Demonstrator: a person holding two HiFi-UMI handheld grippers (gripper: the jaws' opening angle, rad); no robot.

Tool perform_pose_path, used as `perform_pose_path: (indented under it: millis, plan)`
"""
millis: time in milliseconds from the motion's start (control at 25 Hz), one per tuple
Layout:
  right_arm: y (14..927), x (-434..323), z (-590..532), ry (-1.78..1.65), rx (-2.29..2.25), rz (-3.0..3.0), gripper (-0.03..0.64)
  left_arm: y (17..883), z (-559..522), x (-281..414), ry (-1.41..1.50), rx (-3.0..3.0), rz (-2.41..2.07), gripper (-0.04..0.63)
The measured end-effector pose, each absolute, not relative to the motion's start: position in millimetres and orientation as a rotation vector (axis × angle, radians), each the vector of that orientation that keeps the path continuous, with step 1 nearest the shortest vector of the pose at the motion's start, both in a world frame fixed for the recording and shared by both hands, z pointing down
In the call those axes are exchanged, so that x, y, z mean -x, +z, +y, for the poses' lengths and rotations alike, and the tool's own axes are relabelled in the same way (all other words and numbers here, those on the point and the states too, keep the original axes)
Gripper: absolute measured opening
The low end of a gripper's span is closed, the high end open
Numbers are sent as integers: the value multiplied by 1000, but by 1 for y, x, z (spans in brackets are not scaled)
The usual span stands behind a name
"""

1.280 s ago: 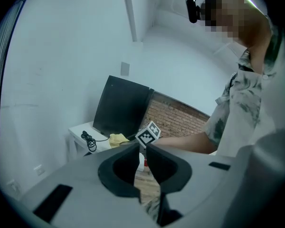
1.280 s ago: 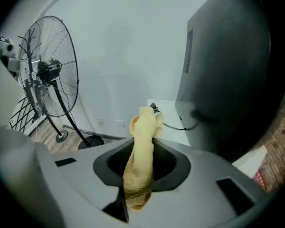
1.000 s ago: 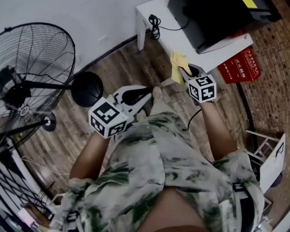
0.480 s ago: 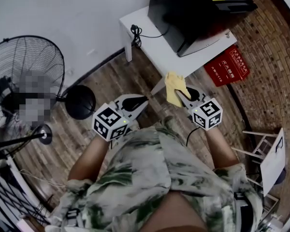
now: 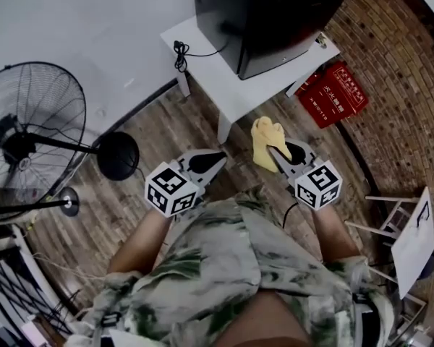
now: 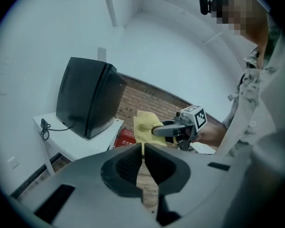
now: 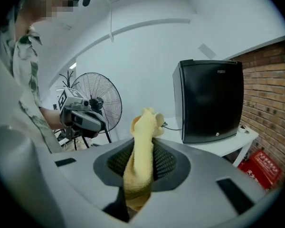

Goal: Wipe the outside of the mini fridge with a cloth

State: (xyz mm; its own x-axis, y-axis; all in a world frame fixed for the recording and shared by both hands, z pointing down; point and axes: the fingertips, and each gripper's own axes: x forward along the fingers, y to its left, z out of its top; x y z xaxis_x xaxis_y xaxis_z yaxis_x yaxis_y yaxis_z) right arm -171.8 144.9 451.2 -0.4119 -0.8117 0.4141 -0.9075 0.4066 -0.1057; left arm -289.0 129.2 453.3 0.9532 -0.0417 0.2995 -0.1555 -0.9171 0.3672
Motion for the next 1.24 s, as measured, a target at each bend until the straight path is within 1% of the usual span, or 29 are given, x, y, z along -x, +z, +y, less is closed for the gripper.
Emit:
perform_pose_path:
  millis: [280,680,1240]
  plan:
    - [444,125,215,439,-1493,-2423,95,456,199,242,457,-2718,-160,38]
    - [444,88,277,454,-1523,-2450,95,463,252,200,530,-2724,-165,37]
    - [454,73,313,472,-1508,-2467,95,455,289,176,539,-2744,-172,38]
